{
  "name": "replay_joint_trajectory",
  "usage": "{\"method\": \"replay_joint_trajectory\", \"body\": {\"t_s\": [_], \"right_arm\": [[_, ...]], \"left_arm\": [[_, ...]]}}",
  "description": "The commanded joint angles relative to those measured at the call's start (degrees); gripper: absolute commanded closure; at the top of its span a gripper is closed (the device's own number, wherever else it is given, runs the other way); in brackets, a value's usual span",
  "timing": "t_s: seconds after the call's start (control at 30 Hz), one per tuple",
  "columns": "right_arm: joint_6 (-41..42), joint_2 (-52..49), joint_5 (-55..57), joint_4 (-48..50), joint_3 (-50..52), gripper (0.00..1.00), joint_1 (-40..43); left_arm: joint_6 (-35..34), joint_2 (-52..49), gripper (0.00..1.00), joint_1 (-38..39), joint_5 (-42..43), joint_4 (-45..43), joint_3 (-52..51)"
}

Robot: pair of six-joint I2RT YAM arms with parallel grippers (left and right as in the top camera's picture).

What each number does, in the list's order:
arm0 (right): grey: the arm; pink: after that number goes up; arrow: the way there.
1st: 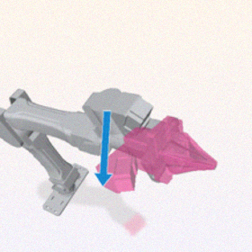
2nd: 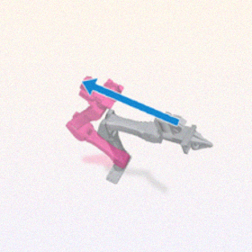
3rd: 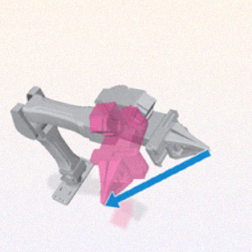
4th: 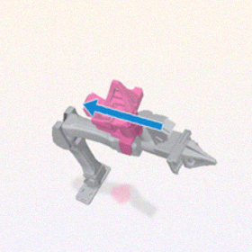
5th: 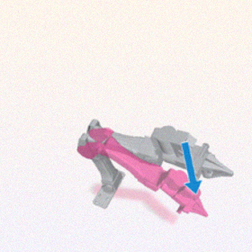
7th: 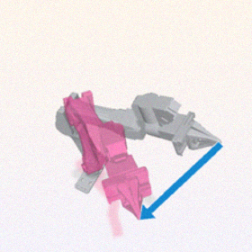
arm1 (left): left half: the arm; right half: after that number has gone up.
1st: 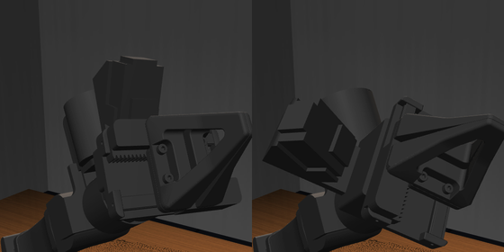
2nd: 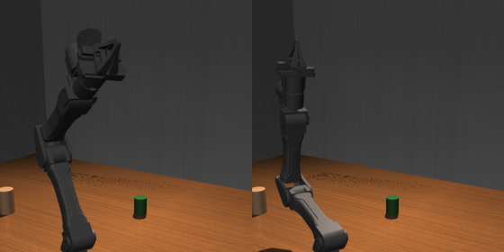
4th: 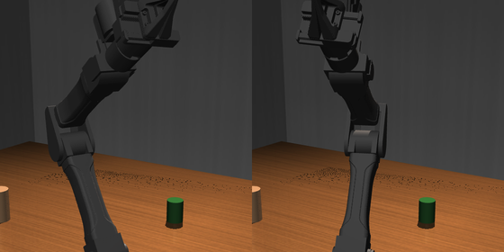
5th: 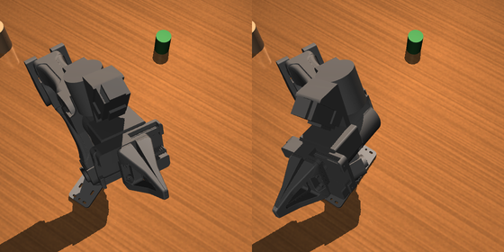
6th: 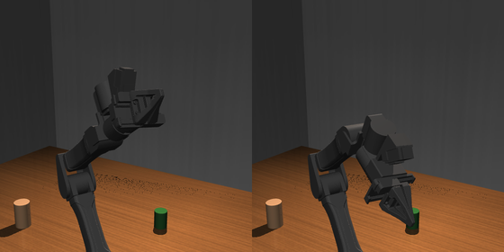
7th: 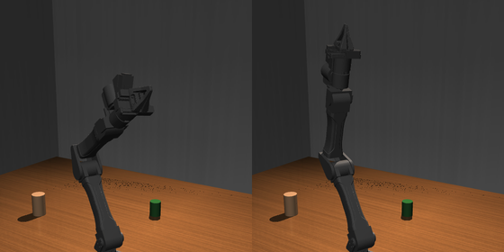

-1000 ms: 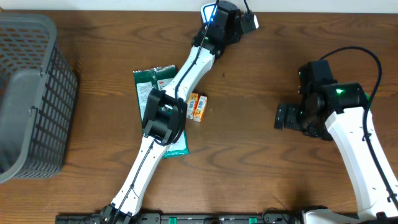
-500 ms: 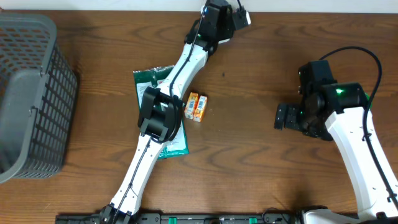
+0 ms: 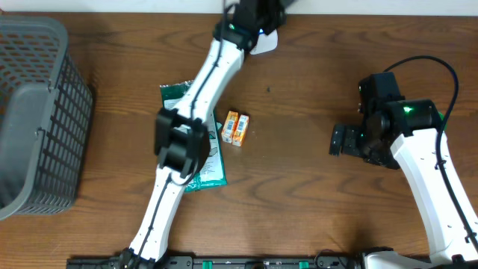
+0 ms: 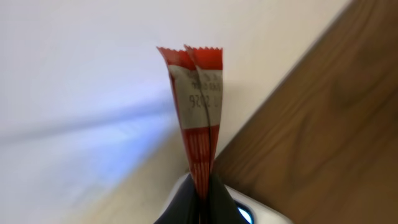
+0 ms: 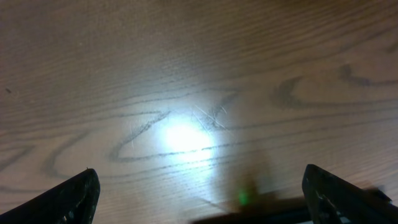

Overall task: Scan the item barcode
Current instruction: 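Carry the sachet right and release it near the right arm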

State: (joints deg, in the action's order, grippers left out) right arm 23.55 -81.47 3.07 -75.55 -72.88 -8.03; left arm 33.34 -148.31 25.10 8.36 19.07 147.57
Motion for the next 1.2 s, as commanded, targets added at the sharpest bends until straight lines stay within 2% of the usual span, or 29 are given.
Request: {"method": "replay_joint_trajectory", "body": {"t_s": [0.0, 0.2, 0.27, 0.3, 0.5, 0.7, 0.97, 1.17], "right_arm": [[0.8, 0.6, 0.7, 0.0, -0.1, 0.01, 0.1], [0.8, 0.6, 0.7, 0.0, -0.1, 0.01, 0.1], [0.8, 0.6, 0.7, 0.0, -0.1, 0.01, 0.1], [0.8, 0.6, 0.7, 0.0, -0.1, 0.01, 0.1], [0.8, 0.6, 0.7, 0.0, -0.1, 0.01, 0.1], [0.9, 0.6, 0.7, 0.0, -0.1, 0.01, 0.1], [0.8, 0.6, 0.7, 0.0, -0.1, 0.01, 0.1], [0.8, 0.6, 0.7, 0.0, -0.1, 0.01, 0.1]], "left_arm": [[-19.3, 11.3, 0.93, -0.3, 5.4, 5.8, 0.8], [-34.1, 16.5, 0.92, -0.4, 5.5, 20.5, 0.8], [-38.7, 16.6, 0.92, -0.5, 8.4, 24.9, 0.8], [-40.6, 16.4, 0.92, -0.5, 12.9, 28.2, 0.8], [-41.2, 14.9, 0.92, -0.7, 28.6, 37.3, 0.3], [-41.2, 13.4, 0.92, -0.6, 45.4, 38.5, -4.5], [-42.8, 7.3, 0.92, 2.9, 51.3, 36.3, -8.5], [-47.8, 0.9, 0.92, 8.4, 58.4, 30.7, -8.6]]}}
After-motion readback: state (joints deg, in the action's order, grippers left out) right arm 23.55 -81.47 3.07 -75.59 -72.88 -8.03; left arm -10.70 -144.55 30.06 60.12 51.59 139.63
